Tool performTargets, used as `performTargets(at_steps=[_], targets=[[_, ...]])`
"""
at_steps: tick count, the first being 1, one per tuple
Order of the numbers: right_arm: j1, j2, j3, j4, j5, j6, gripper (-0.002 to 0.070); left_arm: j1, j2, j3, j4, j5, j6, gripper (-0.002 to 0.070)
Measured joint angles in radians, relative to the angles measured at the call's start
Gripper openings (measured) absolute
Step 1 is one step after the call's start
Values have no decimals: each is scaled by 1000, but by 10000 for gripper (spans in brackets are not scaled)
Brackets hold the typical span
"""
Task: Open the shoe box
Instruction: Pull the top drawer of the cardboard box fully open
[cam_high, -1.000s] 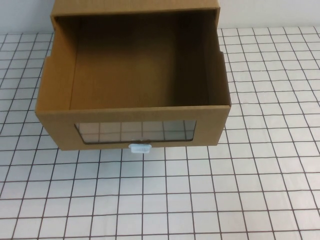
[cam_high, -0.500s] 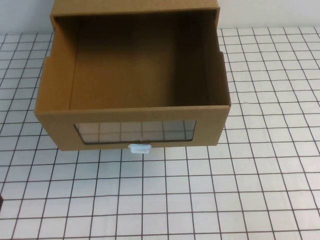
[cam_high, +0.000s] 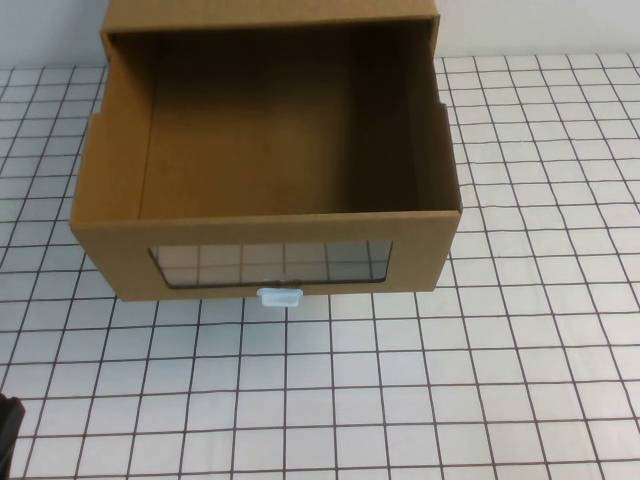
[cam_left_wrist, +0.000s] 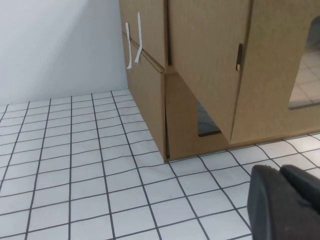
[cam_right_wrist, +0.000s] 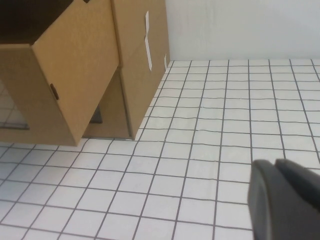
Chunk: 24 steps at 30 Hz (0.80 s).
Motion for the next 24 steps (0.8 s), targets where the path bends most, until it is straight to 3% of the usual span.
performTargets(at_steps=[10, 18, 24], targets=[[-5, 0, 11, -66, -15, 0, -13, 0, 0, 0, 0, 0, 0, -2], [-216, -41, 227, -78, -257, 0, -13, 0, 0, 0, 0, 0, 0, -2], [-243, -59, 297, -29, -250, 0, -13, 0, 0, 1, 0, 1, 0, -2]])
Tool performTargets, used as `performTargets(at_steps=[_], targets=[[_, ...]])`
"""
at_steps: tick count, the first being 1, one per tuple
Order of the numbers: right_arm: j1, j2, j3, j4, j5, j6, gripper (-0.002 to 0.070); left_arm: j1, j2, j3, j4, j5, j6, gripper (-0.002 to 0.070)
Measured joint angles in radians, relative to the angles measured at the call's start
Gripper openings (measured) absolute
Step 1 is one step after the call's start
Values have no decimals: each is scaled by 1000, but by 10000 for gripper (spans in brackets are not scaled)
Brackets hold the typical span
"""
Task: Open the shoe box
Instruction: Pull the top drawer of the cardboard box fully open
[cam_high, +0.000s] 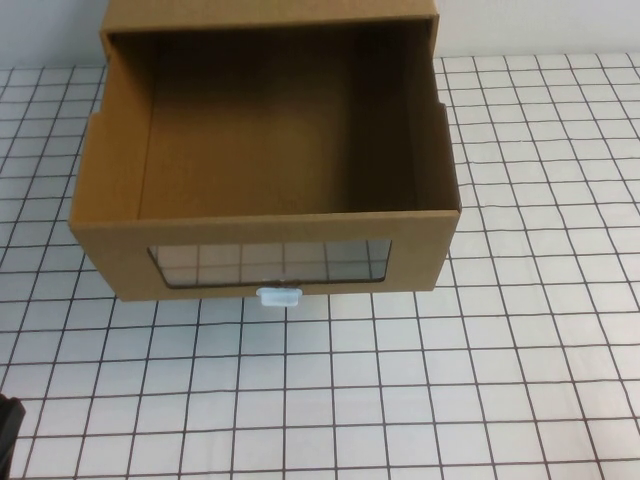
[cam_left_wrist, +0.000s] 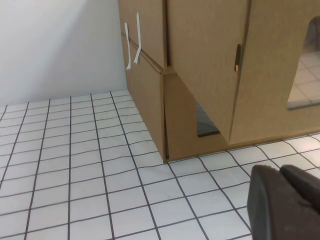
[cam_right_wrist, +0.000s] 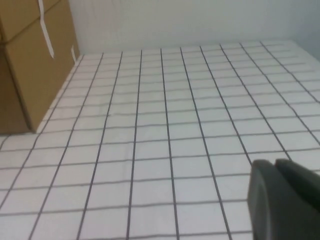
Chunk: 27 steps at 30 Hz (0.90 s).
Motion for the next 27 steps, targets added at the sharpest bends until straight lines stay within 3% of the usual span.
performTargets(at_steps=[6, 27], targets=[[-2, 0, 1, -3, 133, 0, -13, 0, -2, 0, -2, 2, 0, -2], [-2, 0, 1, -7, 145, 0, -13, 0, -2, 0, -2, 2, 0, -2]])
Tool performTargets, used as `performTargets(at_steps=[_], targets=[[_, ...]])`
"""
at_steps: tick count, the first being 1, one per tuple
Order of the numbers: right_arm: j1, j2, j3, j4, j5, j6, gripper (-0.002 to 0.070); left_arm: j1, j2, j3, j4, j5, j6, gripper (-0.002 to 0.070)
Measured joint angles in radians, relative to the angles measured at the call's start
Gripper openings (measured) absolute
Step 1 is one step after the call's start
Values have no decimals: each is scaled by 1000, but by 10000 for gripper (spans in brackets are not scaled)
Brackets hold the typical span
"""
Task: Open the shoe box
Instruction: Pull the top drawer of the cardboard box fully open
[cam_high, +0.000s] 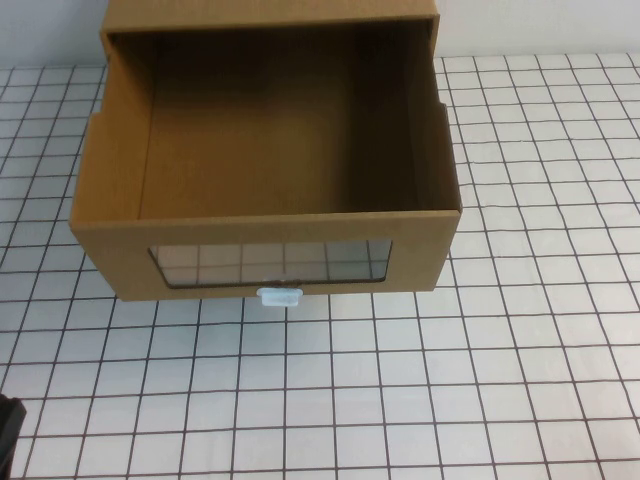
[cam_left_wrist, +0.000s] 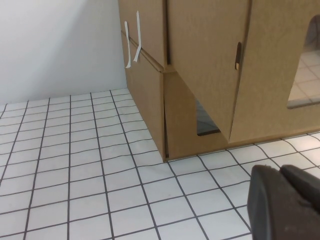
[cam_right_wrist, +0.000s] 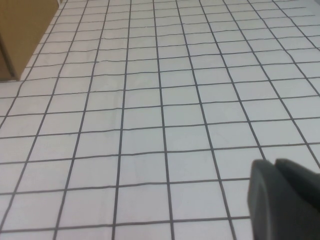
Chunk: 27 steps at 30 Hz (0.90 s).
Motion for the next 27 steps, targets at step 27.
performTargets(at_steps=[27], targets=[[-2, 0, 0, 0, 2, 0, -13, 84, 0, 0, 576, 231, -510, -2]])
